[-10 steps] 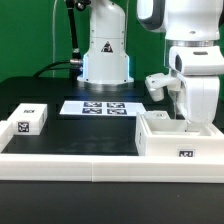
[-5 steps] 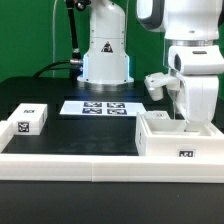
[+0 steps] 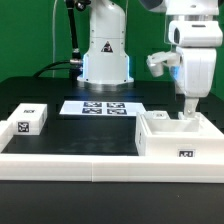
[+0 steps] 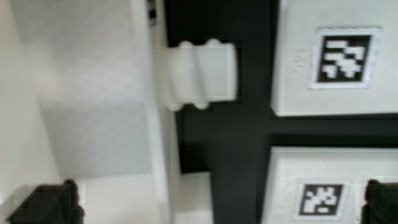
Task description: Assemble cabinet
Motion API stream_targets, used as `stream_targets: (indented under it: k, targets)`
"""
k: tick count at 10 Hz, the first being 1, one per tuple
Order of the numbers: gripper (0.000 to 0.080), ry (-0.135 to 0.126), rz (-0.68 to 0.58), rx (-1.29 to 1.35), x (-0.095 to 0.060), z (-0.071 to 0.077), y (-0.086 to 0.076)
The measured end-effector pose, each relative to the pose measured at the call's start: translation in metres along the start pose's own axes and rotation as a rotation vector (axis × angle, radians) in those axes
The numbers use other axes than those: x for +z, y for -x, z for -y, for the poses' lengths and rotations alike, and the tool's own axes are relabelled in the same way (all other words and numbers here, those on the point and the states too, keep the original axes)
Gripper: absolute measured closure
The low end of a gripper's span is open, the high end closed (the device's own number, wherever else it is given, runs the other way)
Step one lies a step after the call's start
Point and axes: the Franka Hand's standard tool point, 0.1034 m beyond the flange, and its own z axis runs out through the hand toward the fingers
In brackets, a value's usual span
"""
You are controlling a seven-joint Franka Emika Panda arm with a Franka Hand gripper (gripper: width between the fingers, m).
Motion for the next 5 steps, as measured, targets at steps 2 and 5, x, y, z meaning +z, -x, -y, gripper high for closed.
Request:
stream_targets:
  k: [2,5]
  targets:
    - [0.0002,-0.003,-0.006,0.037,-0.002,0.021,-0.012]
    - [0.0002,-0.006,-0.023,0.057,0.003,0.043,-0.032]
